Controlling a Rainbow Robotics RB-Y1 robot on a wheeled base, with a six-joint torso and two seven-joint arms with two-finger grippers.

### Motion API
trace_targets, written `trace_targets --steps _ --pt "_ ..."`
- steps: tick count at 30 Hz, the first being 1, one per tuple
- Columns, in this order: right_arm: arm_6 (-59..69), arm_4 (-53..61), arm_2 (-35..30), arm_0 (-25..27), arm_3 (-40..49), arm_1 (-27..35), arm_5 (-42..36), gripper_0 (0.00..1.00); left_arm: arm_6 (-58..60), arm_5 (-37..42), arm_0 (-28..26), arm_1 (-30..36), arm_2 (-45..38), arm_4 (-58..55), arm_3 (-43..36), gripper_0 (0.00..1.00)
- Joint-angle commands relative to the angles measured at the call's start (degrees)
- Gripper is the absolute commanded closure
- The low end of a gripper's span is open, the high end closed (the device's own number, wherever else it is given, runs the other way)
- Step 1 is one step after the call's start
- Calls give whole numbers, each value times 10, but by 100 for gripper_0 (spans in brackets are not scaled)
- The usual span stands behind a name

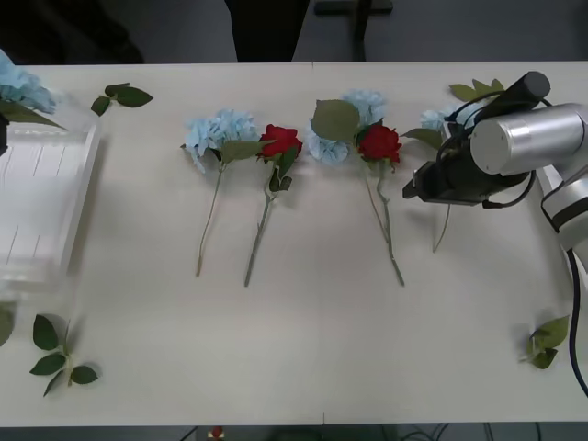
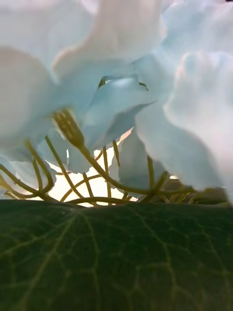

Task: Place the red flowers into the right box and the blue flowers into the left box. If a person shows an open palm, hand one flower to the person first, then continue sorting.

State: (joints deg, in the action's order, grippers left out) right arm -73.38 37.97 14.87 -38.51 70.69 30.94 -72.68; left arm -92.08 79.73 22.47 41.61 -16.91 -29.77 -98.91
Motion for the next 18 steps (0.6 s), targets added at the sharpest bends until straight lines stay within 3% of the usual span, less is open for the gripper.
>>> trace_targets --steps 1,7,14,17,18 --pt "16 -10 -3 -16 -10 0 17 0 15 -62 1 42 -12 -21 71 100" --pt "16 -22 10 -16 -36 -1 55 0 1 -157 6 47 -6 -27 188 100" --pt "19 -42 16 -16 -50 -12 72 1 -9 -213 8 41 25 -37 267 100" --pt "20 -45 15 -16 -52 -15 74 18 -13 -213 7 36 28 -41 278 100" --pt "21 -48 16 -16 -53 -17 74 47 -13 -212 7 32 28 -42 280 100"
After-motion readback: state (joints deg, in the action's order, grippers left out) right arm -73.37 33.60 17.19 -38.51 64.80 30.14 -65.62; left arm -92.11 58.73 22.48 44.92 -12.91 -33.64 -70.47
